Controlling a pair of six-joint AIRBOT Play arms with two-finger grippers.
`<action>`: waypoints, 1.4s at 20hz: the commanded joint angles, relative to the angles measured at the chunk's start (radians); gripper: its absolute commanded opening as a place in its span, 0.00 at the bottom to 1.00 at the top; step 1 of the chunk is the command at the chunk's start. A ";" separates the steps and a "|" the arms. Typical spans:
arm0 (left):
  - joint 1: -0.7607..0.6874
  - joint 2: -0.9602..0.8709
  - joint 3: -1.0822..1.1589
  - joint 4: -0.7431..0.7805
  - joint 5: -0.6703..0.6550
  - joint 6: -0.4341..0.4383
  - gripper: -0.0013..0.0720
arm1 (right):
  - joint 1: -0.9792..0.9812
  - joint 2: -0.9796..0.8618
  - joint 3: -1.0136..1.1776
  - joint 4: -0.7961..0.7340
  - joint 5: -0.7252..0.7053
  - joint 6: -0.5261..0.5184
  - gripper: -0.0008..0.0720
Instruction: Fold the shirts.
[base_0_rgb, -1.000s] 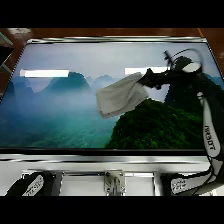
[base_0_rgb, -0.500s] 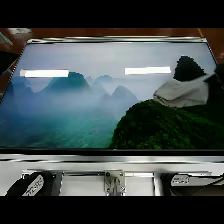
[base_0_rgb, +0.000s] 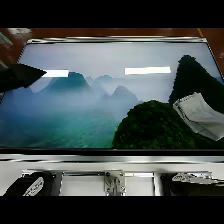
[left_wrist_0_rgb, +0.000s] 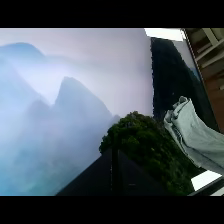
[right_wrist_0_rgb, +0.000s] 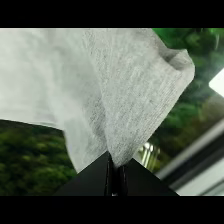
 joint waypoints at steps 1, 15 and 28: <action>-0.071 0.000 -0.090 0.000 0.072 0.002 0.06 | -0.092 0.062 -0.237 -0.047 -0.023 0.003 0.09; -0.122 0.004 -0.119 -0.002 0.142 0.002 0.06 | -0.134 0.201 -0.597 -0.250 -0.183 0.000 0.56; -0.349 -0.126 -0.063 0.774 -0.049 -0.363 0.06 | 0.472 0.626 -0.371 -0.020 -0.509 -0.241 0.94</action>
